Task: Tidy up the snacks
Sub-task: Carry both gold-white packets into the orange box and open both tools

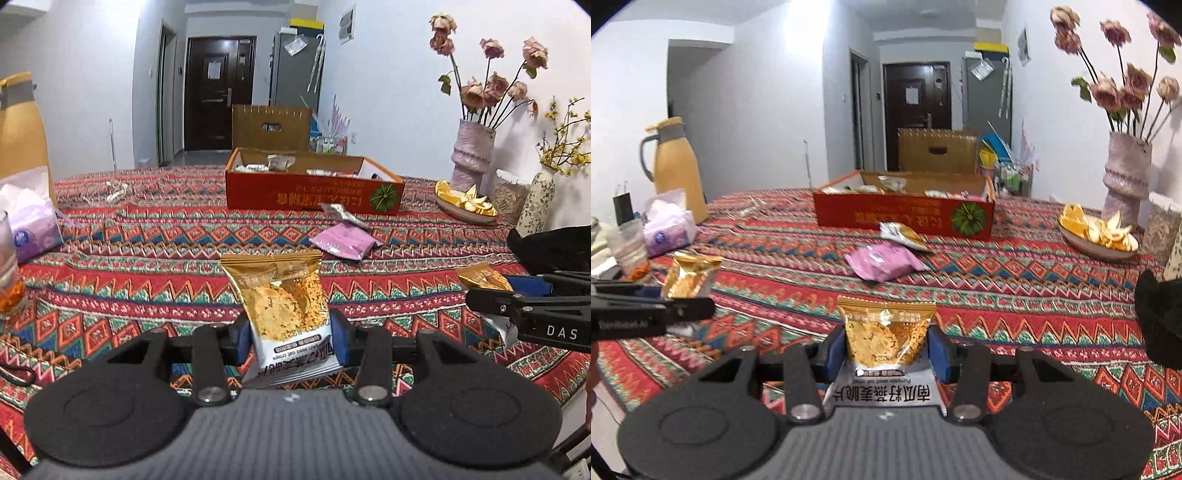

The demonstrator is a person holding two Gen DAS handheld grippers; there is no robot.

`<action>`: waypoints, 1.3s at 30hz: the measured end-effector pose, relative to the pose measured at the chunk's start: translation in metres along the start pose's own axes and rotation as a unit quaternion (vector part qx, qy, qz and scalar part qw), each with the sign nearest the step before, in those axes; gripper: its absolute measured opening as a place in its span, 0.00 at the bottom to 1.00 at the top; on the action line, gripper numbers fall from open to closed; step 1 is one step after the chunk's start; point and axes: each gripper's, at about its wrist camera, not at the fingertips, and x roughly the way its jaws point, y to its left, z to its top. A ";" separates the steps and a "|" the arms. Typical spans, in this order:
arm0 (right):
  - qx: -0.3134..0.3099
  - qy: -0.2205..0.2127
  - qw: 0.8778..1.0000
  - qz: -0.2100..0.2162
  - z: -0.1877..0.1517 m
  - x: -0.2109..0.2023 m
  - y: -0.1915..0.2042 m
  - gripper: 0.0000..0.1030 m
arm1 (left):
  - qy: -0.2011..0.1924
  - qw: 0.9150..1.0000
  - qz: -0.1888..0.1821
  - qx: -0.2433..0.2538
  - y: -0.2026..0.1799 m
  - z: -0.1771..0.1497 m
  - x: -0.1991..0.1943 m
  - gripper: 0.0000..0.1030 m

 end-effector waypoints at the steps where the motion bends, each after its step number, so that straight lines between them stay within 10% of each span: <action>1: -0.002 -0.004 1.000 0.002 0.001 -0.003 0.002 0.45 | -0.006 1.000 0.001 0.003 -0.001 0.001 -0.002 0.41; 39: -0.072 -0.098 0.992 -0.027 0.168 0.125 -0.058 0.45 | -0.072 0.995 -0.039 0.049 -0.015 0.168 0.150 0.42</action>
